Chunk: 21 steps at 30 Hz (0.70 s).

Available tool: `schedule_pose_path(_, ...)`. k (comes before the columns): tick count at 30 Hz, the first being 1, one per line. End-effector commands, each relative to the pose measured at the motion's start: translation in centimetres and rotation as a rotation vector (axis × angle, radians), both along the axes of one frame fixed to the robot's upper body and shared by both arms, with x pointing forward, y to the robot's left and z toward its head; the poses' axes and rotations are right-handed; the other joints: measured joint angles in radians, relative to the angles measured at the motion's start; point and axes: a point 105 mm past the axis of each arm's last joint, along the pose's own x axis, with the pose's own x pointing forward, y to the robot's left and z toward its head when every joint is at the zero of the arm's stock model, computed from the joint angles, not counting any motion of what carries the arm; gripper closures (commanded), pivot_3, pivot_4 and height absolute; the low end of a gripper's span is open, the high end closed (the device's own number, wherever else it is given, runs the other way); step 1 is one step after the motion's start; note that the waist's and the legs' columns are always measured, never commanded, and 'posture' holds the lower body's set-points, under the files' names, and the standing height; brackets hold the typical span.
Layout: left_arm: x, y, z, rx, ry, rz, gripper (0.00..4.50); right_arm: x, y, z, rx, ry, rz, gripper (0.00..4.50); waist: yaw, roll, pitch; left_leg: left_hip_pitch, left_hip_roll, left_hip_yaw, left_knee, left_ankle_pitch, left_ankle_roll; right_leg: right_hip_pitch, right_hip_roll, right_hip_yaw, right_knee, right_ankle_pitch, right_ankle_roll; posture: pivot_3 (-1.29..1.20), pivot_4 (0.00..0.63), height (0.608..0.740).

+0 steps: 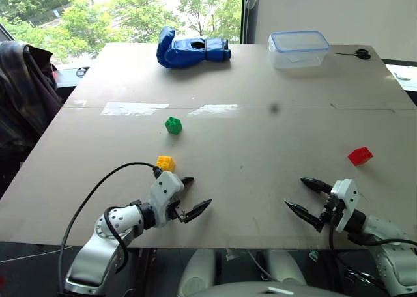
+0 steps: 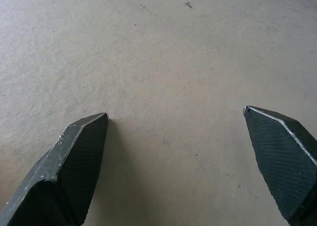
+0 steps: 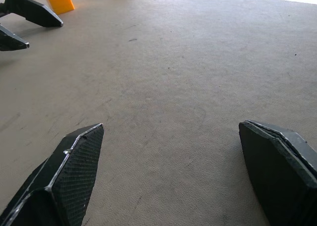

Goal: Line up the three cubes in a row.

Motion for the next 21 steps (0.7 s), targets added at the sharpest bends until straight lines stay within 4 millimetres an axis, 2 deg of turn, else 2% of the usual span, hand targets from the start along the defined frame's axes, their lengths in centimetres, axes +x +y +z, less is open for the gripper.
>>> schedule_pose_path(1,-0.26,0.01,-0.63,-0.007,0.034,0.000,0.03,0.12,-0.77,0.45,-0.012,-0.014,-0.023,0.00,0.000,0.000,0.000,0.000,0.000,0.000,0.000,0.000,0.000,0.000,0.000,0.000,0.000,0.000,0.000,0.00,0.150,0.740)
schedule_pose_path(21,-0.19,-0.76,-0.35,-0.052,0.008,-0.029,0.03,-0.31,-1.53,0.38,-0.023,-0.011,-0.052,0.00,0.011,0.000,0.000,0.000,0.000,0.000,0.000,0.000,0.000,0.000,0.000,0.000,-0.001,0.000,0.000,0.00,0.150,0.740)
